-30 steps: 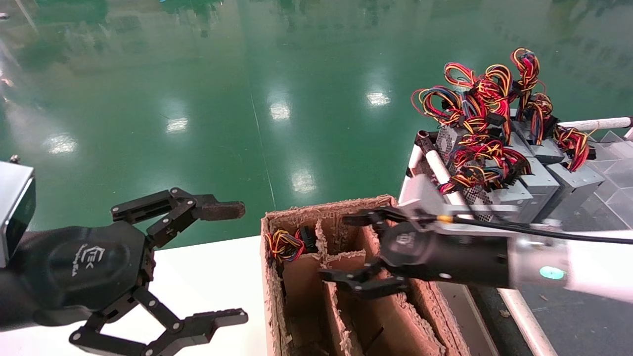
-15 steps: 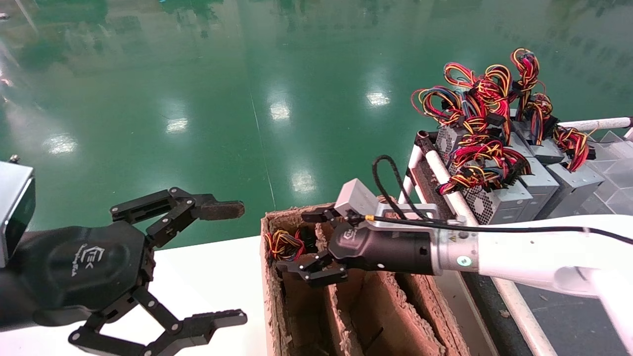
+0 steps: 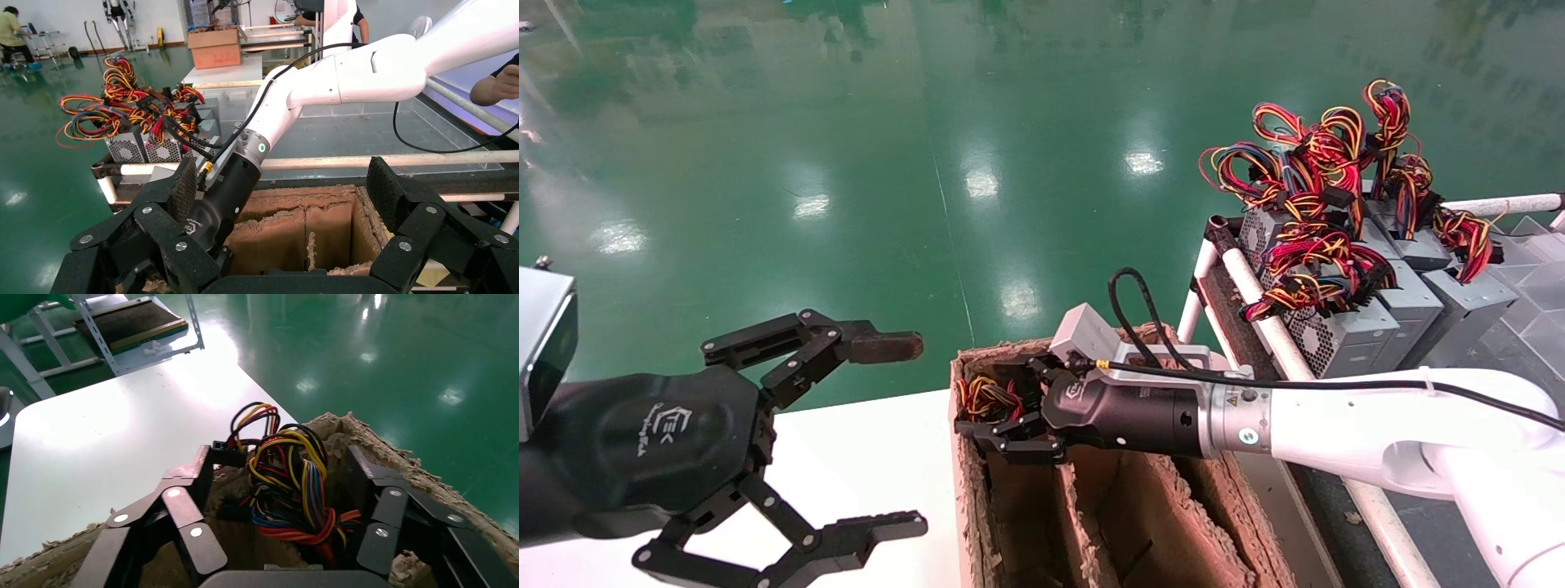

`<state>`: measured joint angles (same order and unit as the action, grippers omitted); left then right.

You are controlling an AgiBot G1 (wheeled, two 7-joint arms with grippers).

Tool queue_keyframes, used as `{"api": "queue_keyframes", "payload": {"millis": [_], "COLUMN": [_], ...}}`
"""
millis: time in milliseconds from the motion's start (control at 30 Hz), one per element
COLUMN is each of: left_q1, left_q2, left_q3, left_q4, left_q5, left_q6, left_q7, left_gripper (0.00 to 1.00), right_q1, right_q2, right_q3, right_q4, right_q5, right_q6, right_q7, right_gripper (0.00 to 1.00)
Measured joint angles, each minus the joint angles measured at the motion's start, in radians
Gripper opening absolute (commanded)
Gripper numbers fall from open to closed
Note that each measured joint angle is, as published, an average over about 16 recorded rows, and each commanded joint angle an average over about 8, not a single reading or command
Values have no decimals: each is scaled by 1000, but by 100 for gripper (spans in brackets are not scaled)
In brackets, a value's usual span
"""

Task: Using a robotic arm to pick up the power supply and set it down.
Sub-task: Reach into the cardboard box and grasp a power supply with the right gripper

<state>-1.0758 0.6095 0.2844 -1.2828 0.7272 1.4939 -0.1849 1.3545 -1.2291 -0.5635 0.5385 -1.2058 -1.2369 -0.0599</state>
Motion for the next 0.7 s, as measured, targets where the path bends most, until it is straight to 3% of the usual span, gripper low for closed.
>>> {"api": "queue_keyframes", "payload": {"millis": [700], "left_q1": [0], "left_q2": [-1], "left_q3": [1], "left_q4": [0], "left_q5": [-1], "left_q6": [-1], "left_q7": [1], "left_gripper": [100], "right_q1": [39], "right_q2": [-34], "right_q3": [11], "right_q4": [-173], "right_q5": [22], "right_q6": [-53], "right_q7": [-90], "right_gripper": [0]}}
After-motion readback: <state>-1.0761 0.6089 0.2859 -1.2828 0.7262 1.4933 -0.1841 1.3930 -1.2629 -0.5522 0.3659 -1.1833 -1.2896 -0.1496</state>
